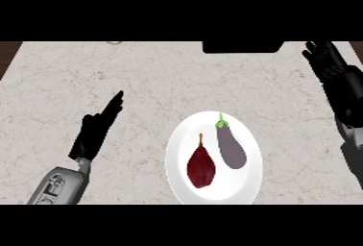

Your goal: Pick the pear from the plate and place it in the pan

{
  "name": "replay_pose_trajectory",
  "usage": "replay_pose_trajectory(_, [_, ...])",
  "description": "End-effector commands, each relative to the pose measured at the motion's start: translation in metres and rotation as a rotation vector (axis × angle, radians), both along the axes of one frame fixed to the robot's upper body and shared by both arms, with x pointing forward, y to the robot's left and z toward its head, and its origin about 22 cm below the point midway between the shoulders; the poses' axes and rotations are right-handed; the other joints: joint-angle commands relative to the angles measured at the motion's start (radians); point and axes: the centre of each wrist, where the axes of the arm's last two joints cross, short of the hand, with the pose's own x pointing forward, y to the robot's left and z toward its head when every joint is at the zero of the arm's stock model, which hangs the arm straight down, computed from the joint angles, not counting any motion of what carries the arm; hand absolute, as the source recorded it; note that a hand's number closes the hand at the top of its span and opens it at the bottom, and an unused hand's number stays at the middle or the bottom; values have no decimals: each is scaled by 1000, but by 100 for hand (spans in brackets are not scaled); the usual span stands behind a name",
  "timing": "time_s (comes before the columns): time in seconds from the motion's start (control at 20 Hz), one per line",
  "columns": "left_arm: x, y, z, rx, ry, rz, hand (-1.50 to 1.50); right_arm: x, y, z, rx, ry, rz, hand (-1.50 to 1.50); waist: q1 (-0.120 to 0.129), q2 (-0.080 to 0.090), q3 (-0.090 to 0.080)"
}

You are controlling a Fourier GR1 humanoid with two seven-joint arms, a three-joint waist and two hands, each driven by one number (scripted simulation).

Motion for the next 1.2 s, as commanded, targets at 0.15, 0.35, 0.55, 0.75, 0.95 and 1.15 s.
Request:
replay_pose_trajectory(0.15, [13, 13, 29, -53, -196, 106, 0, -13, 65, -77, 279, 170, 407, 150, 72, -50, 4])
replay_pose_trajectory(0.35, [8, 43, 25, -104, -248, 230, 0, -57, 74, -157, 247, 156, 436, 150, 32, -56, 0])
replay_pose_trajectory(0.55, [13, 37, 42, -117, -266, 259, 0, -74, 10, -172, 143, -30, 218, -150, -1, -64, 1])
replay_pose_trajectory(0.75, [16, 62, 46, -126, -255, 258, 0, -64, -44, -145, 56, -103, 232, -150, 5, -63, -1])
replay_pose_trajectory(0.95, [4, 41, 32, -129, -252, 235, 0, -44, -77, -85, -121, -42, 342, -150, 9, -65, -2])
replay_pose_trajectory(1.15, [15, 39, 32, -127, -264, 244, 0, -20, -77, -39, -332, 4, 407, -150, 13, -61, -3])
